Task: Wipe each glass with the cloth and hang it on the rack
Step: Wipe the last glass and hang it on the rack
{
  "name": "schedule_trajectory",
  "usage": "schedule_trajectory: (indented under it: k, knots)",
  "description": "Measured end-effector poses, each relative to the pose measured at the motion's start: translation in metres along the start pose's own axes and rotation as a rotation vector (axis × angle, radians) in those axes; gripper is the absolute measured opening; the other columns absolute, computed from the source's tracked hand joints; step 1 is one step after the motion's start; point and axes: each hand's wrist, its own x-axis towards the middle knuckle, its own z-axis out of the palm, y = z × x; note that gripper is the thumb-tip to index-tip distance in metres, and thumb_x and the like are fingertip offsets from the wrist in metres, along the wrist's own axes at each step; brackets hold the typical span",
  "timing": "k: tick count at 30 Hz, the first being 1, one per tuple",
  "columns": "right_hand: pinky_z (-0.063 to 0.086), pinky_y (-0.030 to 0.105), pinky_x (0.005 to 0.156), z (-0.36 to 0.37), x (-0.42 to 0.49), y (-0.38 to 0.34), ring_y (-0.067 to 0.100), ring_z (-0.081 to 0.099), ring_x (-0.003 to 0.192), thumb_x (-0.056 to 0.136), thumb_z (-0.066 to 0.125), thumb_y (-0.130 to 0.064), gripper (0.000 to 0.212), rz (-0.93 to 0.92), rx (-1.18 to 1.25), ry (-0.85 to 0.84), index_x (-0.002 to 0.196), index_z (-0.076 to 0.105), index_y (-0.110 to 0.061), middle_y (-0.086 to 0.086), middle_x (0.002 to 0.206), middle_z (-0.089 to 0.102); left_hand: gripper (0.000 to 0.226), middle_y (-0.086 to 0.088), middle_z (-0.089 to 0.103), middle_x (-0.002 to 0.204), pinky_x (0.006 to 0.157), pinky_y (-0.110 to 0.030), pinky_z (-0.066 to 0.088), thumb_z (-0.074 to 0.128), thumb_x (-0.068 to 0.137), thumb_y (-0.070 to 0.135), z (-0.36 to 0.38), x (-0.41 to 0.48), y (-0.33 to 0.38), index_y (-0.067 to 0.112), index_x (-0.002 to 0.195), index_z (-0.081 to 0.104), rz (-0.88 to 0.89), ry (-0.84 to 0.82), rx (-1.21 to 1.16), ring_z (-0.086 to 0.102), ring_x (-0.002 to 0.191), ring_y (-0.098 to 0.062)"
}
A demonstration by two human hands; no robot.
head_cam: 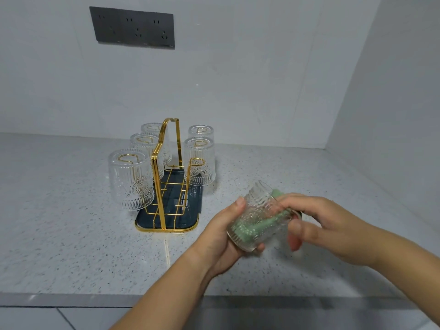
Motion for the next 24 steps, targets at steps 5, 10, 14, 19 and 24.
schedule_trajectory:
  k: [5,10,14,19,24]
  knots:
    - [0.051,0.017,0.092,0.009,0.003,0.001,-0.003,0.067,0.104,0.089,0.065,-0.061,0.038,0.004,-0.171,-0.149,0.112,0.076,-0.033,-0.022,0.111,0.070,0.093,-0.035,0.058,0.137,0.095,-0.059,0.048,0.083,0.078,0.060,0.001,0.001,-0.003,-0.005,0.139,0.057,0.030,0.014,0.072,0.060,0.112,-0.054]
    - [0.048,0.037,0.110,0.012,0.013,-0.002,0.002,0.067,0.116,0.091,0.076,-0.040,0.028,0.176,-0.113,-0.288,0.118,0.075,-0.034,-0.018,0.119,0.074,0.066,-0.016,0.073,0.094,0.075,-0.038,0.053,0.092,0.069,0.054,0.001,0.002,-0.008,0.005,0.103,0.065,0.075,0.041,0.119,0.067,0.082,-0.032]
    - [0.051,0.044,0.108,0.013,0.016,0.000,0.025,0.071,0.113,0.085,0.078,-0.031,0.032,0.258,0.177,-0.254,0.115,0.078,-0.018,0.005,0.115,0.077,0.056,-0.005,0.069,0.075,0.059,-0.027,0.055,0.096,0.063,0.052,0.004,0.001,-0.010,0.011,0.085,0.065,0.138,0.054,0.135,0.065,0.064,-0.016]
    - [0.054,0.020,0.087,0.022,0.012,-0.002,0.004,0.074,0.095,0.088,0.080,-0.020,0.020,0.231,-0.002,-0.159,0.106,0.080,-0.028,-0.011,0.100,0.080,0.064,-0.010,0.069,0.077,0.056,-0.025,0.056,0.097,0.062,0.047,0.008,-0.003,-0.005,0.004,0.094,0.062,0.114,0.047,0.115,0.068,0.063,-0.017]
    - [0.053,0.027,0.096,0.024,0.014,-0.003,-0.004,0.068,0.104,0.091,0.073,-0.041,0.022,0.056,-0.409,-0.164,0.112,0.077,-0.038,-0.024,0.110,0.074,0.045,-0.019,0.077,0.108,0.092,-0.041,0.059,0.061,0.093,0.044,0.004,-0.003,-0.002,0.005,0.109,0.079,-0.005,-0.019,-0.004,0.075,0.097,-0.030]
